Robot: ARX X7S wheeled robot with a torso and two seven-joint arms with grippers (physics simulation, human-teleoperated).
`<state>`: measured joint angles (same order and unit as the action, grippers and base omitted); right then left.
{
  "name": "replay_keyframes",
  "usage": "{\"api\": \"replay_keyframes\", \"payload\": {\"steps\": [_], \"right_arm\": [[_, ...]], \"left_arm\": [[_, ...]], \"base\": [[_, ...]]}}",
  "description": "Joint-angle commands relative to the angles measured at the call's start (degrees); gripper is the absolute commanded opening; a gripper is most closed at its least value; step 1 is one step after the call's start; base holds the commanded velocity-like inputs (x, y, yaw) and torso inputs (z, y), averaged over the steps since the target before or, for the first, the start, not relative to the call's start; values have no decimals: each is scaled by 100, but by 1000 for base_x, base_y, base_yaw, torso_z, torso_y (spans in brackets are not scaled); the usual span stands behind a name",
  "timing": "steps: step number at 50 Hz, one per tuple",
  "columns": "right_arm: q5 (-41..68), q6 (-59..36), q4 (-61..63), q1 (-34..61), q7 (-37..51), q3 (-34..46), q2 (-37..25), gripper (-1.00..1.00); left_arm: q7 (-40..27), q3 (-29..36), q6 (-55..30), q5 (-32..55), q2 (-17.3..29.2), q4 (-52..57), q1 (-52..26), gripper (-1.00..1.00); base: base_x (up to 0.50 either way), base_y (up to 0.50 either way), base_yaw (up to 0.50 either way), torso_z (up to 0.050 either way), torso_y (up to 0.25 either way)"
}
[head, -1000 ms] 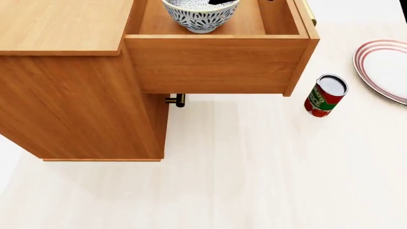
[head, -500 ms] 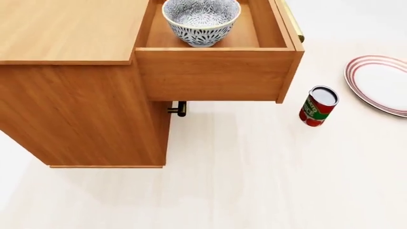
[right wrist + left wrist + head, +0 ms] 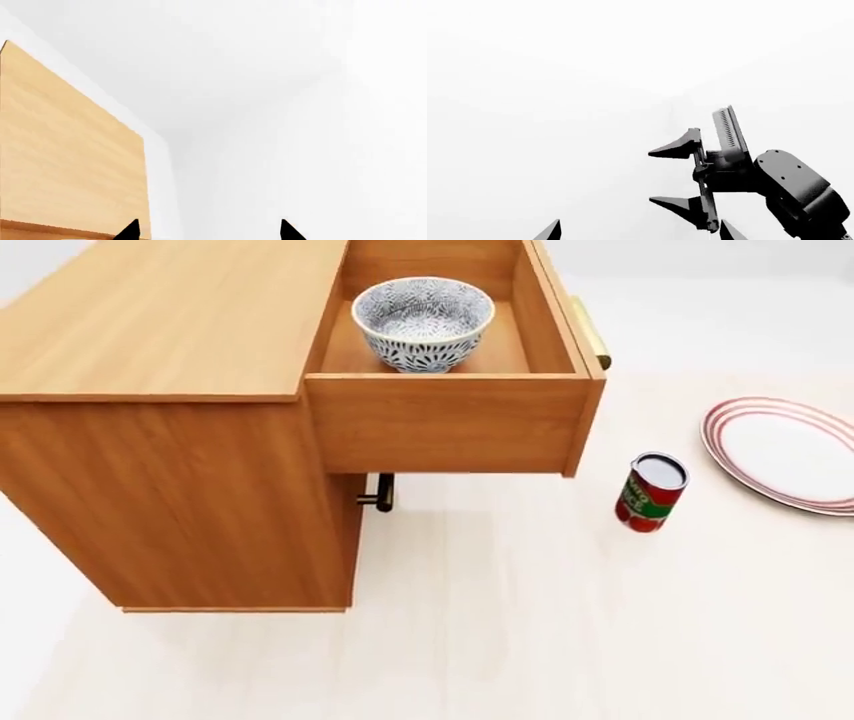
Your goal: Put the bowl in the top drawer of the cabinet.
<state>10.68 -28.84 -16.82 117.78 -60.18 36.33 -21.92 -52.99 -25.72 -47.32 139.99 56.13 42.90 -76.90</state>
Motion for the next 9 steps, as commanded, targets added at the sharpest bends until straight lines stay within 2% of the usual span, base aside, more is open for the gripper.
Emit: {"api": "replay_keyframes", "payload": {"steps": [1,9], "right_arm": [[485,-2978,4010,-1161,2136,-1873,-686,100],[628,-4702,5586,-1451,2777,-2875,-919,100]], "left_arm": [[88,99,-25,-224,-240,-8,54,100],[129,251,-2,-401,-415,-15,45,100]], "base": [[0,0,0,0,182],[0,0,0,0,183]]}}
